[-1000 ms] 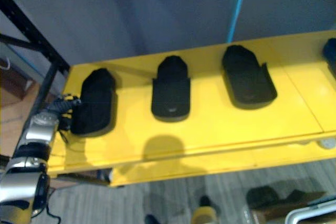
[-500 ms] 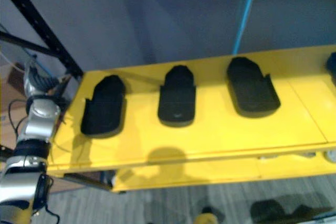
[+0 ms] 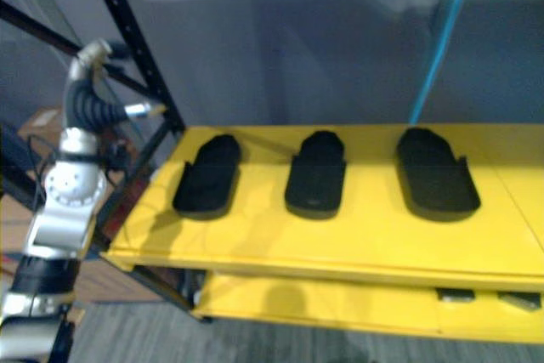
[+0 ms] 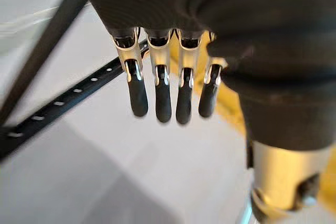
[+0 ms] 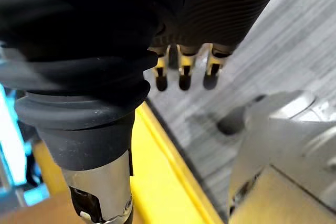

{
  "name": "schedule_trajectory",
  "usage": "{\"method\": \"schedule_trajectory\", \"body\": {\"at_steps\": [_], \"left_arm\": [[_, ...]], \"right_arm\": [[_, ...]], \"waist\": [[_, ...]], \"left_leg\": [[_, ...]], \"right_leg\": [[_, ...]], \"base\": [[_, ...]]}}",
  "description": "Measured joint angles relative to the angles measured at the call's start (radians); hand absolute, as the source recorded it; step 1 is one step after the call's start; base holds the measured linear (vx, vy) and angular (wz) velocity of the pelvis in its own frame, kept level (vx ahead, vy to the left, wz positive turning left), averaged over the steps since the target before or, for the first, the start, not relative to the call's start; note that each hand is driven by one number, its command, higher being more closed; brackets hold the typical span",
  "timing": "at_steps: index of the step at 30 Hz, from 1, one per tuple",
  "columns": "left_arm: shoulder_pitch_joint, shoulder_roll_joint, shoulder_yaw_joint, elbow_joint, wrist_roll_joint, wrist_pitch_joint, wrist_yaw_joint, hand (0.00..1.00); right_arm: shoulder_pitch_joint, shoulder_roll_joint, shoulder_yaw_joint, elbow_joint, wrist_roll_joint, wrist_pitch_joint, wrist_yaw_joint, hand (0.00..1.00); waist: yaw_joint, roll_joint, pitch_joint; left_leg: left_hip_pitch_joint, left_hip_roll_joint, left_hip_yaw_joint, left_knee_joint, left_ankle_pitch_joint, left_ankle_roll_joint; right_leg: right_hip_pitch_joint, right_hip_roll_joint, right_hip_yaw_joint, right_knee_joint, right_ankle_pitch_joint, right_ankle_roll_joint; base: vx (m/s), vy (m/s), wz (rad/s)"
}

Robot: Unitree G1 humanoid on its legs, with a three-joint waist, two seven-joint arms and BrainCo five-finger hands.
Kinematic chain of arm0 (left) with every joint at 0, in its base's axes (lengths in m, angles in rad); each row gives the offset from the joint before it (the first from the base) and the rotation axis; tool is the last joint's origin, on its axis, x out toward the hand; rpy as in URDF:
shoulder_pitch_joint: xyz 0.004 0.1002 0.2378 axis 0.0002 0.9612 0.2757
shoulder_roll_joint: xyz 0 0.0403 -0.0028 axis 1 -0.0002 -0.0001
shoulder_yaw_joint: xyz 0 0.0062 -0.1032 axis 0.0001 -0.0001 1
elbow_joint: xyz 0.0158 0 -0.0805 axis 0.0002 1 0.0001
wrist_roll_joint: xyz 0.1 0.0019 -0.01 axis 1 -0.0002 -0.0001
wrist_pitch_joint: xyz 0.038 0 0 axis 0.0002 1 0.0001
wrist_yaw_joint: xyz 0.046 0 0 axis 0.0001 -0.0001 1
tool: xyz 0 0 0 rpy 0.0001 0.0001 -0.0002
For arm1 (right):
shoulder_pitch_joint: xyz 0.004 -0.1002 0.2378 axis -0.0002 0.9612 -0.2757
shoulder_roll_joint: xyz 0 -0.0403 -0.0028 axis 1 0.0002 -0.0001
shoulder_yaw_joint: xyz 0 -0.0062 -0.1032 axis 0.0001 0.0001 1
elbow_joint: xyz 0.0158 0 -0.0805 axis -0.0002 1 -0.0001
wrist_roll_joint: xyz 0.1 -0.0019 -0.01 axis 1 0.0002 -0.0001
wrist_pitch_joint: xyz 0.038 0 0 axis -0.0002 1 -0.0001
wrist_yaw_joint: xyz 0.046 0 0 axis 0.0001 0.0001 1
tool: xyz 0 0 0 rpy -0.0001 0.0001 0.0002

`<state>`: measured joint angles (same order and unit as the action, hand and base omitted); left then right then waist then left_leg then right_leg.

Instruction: Walk over and take plastic housings, then place them on the shelf

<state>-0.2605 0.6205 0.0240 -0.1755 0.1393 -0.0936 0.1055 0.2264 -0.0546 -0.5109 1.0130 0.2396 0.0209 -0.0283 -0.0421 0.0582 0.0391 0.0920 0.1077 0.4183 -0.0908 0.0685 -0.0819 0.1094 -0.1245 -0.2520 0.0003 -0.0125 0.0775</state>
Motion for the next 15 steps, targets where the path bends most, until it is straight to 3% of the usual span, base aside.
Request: {"method": "schedule_trajectory", "body": {"at_steps": [6, 10, 15], "left_arm": [[0.197, -0.001, 0.006, -0.125, 0.219, -0.024, -0.130, 1.00], [0.220, 0.000, 0.010, -0.139, 0.302, -0.042, -0.192, 1.00], [0.222, 0.001, -0.004, -0.140, 0.312, -0.049, -0.270, 1.00]], "right_arm": [[-0.007, -0.006, -0.012, 0.044, -0.018, 0.004, -0.016, 0.00], [-0.024, -0.010, -0.049, 0.072, -0.018, 0.005, -0.015, 0.00], [-0.042, -0.012, -0.049, 0.076, -0.017, 0.005, -0.014, 0.00]], "waist": [[0.054, -0.031, -0.004], [0.059, -0.033, -0.005], [0.058, -0.040, 0.000]], "left_leg": [[-0.035, -0.014, -0.055, 0.000, 0.014, 0.008], [-0.055, -0.023, -0.082, 0.000, 0.017, 0.013], [-0.059, -0.026, -0.083, 0.000, 0.021, 0.018]], "right_leg": [[0.017, -0.009, -0.057, -0.020, 0.001, 0.001], [0.019, -0.018, -0.082, -0.026, 0.001, 0.002], [0.016, -0.019, -0.082, -0.027, 0.002, 0.002]], "base": [[-0.05, -0.002, 0.31], [-0.04, 0.010, 0.21], [0.00, 0.005, 0.02]]}}
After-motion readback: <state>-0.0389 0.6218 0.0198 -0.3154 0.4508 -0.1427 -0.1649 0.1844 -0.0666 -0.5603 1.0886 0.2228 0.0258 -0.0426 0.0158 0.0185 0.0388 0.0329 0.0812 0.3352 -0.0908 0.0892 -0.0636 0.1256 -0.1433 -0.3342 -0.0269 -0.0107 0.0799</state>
